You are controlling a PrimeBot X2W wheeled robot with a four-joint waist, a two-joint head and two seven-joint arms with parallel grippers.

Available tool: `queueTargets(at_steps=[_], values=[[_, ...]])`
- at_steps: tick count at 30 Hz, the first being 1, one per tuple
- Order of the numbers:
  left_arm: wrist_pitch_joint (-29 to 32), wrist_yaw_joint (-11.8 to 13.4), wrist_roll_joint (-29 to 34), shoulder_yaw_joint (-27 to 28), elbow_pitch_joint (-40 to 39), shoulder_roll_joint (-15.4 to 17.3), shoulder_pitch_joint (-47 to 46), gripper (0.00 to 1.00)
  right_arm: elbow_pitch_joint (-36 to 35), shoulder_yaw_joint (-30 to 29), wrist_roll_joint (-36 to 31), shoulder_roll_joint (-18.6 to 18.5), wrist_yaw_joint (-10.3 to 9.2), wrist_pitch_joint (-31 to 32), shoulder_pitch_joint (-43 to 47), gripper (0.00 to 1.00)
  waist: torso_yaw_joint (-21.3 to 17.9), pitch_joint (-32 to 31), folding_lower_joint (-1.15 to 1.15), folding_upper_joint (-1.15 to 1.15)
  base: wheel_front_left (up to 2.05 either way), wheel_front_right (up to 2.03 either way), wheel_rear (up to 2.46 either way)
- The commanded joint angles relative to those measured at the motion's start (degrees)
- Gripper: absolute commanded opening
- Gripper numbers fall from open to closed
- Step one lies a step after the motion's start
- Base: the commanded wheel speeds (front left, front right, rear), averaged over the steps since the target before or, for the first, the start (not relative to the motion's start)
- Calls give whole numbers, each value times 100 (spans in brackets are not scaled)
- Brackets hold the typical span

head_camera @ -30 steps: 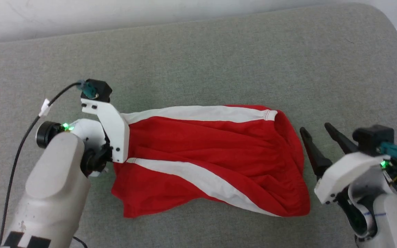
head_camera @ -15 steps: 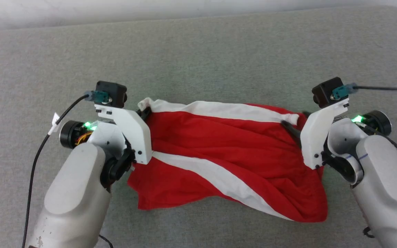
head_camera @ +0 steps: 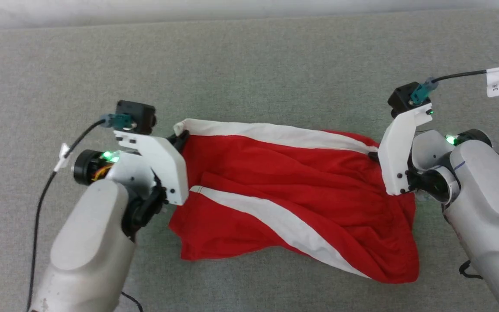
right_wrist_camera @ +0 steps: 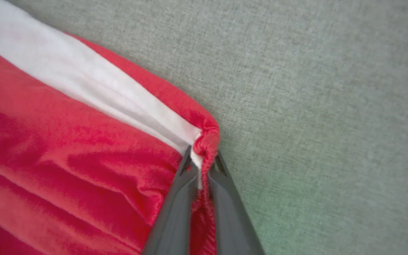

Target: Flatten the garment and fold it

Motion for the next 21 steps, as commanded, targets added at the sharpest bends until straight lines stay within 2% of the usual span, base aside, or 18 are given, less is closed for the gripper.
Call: queueTargets(at_steps=[1, 8, 10, 15, 21], values=[[-59, 2, -19, 73, 10, 85, 35, 0, 121, 184, 70, 27, 5, 0, 283, 0, -57, -120, 0, 0, 0, 0, 0], [-365, 249, -46, 605, 84, 438, -555, 0, -399, 317, -66, -292, 5, -899, -393, 0, -130, -447, 0, 0, 0, 0, 0], [-454, 279, -61, 690, 240, 425, -891, 0, -368, 239, -184, -333, 5, -1088, -681, 0, -105, -475, 0, 0, 0, 0, 0], [-1037, 199, 76, 802, 1013, 450, -2050, 0, -183, -83, -505, -186, 5, -1642, -1566, 0, -124, -334, 0, 0, 0, 0, 0], [-2080, 220, 420, 867, 1794, 567, -3477, 0, 180, -462, -942, 169, 5, -2833, -2767, 0, -237, -14, 0, 0, 0, 0, 0]])
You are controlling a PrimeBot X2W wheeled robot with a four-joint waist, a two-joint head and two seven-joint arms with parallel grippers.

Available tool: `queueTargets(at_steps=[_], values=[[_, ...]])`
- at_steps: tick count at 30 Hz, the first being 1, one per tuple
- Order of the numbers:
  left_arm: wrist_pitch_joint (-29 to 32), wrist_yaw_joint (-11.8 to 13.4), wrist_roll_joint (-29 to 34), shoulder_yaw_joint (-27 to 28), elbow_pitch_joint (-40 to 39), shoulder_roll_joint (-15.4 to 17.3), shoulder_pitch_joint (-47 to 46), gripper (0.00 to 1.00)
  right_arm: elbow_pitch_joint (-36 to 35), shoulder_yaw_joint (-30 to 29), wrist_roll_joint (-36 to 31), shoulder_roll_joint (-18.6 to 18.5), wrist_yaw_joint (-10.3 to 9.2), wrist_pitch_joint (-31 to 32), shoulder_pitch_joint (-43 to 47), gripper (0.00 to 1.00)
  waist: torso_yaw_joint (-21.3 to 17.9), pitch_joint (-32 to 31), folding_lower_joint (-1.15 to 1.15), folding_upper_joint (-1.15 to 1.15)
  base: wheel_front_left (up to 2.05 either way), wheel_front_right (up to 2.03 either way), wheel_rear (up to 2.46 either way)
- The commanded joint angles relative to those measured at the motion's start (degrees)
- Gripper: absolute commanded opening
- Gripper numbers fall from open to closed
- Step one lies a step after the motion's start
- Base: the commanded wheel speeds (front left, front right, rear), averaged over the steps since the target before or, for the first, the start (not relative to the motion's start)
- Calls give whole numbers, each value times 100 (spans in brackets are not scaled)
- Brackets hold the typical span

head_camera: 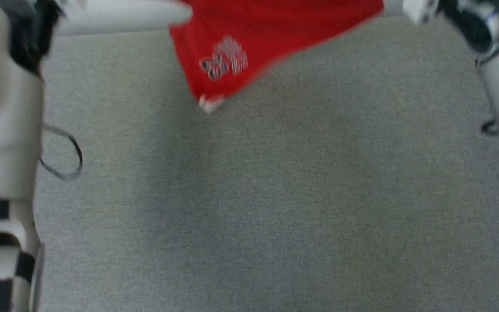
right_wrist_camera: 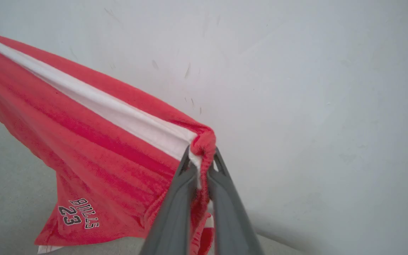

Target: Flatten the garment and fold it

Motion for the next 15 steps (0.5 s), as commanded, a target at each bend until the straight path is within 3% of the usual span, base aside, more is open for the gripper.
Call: queueTargets(at_steps=[1, 7, 15], values=[[-256, 49, 98, 62, 170, 99, -297, 0, 160, -121, -140, -20, -15, -293, -254, 0, -90, 191, -1, 0, 0, 0, 0], [-815, 35, 288, -60, 809, -10, -1164, 0, 647, -273, -362, 221, -15, -1319, -1061, 0, -64, 478, -1, 0, 0, 0, 0], [-1249, -135, 342, -266, 1731, -221, -1256, 0, 1323, 300, -173, 527, -15, -1988, -1026, 0, -45, 796, -1, 0, 0, 0, 0]])
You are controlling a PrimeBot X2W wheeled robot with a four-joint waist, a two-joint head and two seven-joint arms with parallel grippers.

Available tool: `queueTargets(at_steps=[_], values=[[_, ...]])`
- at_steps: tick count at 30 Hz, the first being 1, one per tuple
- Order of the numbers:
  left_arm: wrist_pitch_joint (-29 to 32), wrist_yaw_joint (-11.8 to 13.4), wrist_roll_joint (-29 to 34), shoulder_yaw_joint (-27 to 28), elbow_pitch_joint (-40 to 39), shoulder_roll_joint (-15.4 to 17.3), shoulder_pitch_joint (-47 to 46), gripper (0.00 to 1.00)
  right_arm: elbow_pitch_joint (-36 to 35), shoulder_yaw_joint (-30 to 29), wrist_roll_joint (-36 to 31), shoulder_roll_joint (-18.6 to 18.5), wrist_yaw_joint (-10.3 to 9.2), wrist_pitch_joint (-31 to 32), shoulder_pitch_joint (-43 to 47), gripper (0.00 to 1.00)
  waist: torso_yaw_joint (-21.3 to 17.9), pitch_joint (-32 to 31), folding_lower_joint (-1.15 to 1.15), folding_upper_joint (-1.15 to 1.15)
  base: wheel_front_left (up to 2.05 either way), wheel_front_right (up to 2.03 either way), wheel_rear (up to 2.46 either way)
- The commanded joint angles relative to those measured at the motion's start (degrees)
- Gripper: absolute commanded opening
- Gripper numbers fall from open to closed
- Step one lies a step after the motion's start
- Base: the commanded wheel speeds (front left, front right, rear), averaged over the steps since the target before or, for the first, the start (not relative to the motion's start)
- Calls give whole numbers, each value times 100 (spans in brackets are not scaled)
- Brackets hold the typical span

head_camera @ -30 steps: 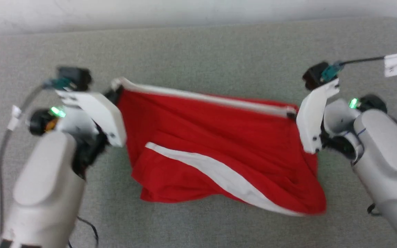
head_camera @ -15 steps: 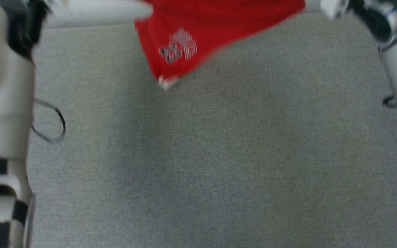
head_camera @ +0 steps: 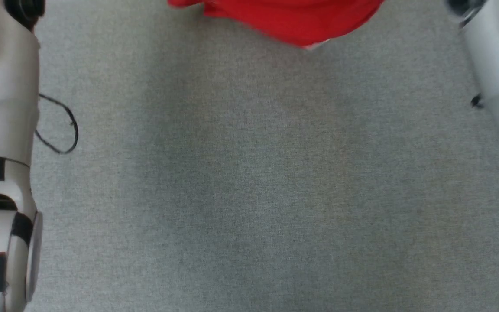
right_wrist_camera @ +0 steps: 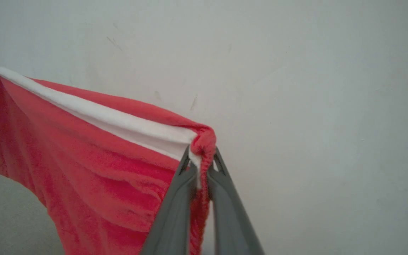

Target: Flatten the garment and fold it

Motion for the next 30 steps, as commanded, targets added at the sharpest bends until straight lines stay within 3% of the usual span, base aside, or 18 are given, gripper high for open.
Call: queueTargets(at_steps=[1, 10, 15, 19, 23, 30], values=[[-138, -61, 3, -14, 153, -50, 122, 0, 137, 143, 112, 31, -11, -79, 181, 0, 13, 91, -1, 0, 0, 0, 0], [-543, -235, -346, 133, 310, -369, 1728, 0, 49, 897, 795, -79, -11, -560, 1609, 0, 124, -386, -1, 0, 0, 0, 0], [-578, -164, -557, 345, -396, -466, 3338, 0, -593, 1112, 1096, -326, -11, -774, 2935, 0, 161, -835, -1, 0, 0, 0, 0], [-578, -30, -651, 434, -1367, -471, 4679, 0, -1289, 931, 1198, -575, -11, -792, 4048, 0, 213, -1181, -1, 0, 0, 0, 0], [-244, 264, -752, 523, -2675, -288, 6008, 0, -2133, 598, 1111, -731, -11, -559, 5159, 0, 213, -1496, -1, 0, 0, 0, 0], [1044, 1216, -813, 638, -5492, 21, 8315, 0, -3821, -424, 511, -613, -11, 257, 7046, 0, 211, -1846, -1, 0, 0, 0, 0]])
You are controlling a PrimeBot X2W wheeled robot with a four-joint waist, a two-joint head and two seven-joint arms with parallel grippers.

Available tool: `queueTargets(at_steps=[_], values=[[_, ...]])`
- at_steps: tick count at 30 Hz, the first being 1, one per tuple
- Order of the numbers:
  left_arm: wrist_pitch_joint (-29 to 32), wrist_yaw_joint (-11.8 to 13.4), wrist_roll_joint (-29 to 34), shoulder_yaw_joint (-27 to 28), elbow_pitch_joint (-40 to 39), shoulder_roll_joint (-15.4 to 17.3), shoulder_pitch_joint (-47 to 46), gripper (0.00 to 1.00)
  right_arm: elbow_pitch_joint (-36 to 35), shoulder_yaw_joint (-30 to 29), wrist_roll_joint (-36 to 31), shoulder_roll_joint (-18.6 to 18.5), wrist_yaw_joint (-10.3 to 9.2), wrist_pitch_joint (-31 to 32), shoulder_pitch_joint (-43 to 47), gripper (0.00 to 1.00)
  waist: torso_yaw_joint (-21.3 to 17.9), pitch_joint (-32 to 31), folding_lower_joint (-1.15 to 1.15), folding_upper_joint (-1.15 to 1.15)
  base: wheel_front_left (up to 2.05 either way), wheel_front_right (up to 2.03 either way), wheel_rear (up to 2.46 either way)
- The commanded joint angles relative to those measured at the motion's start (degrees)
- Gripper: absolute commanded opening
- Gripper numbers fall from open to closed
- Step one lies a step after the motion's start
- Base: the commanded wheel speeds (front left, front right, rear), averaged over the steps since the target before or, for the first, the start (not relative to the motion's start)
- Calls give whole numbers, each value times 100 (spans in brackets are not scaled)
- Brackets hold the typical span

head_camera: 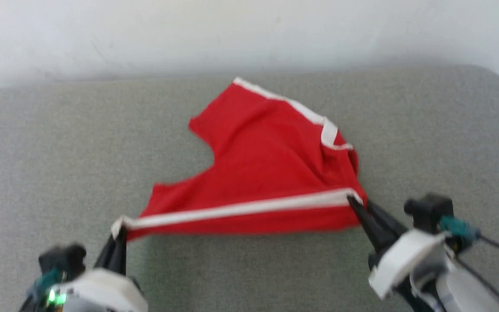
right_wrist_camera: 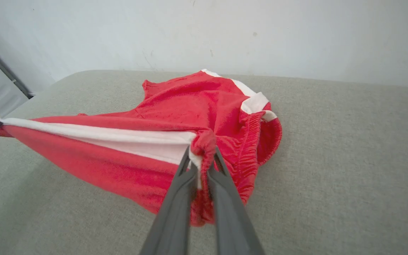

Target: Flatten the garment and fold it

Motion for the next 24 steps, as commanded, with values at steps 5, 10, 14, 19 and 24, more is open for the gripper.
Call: queueTargets(at_steps=[5, 10, 14, 19, 24], values=[[752, 636, -39, 133, -1499, 188, 1153, 0, -1252, -747, -486, 288, -10, 763, 1309, 0, 112, -278, 3, 0, 0, 0, 0], [1127, 963, -87, 246, -2444, 245, 1741, 0, -2224, -1262, -732, 623, -10, 1395, 2243, 0, 169, -219, 3, 0, 0, 0, 0], [1131, 927, -114, 186, -2812, 214, 1600, 0, -2612, -1519, -870, 873, -10, 1631, 2441, 0, 183, -85, 3, 0, 0, 0, 0], [1107, 524, -129, -16, -2383, 279, 521, 0, -2509, -1604, -879, 1025, -10, 1852, 2082, 0, 189, 125, 3, 0, 0, 0, 0], [1154, -61, -182, -353, -1175, 226, -1121, 0, -1896, -1724, -848, 936, -10, 1983, 1308, 0, 72, 423, 3, 0, 0, 0, 0]])
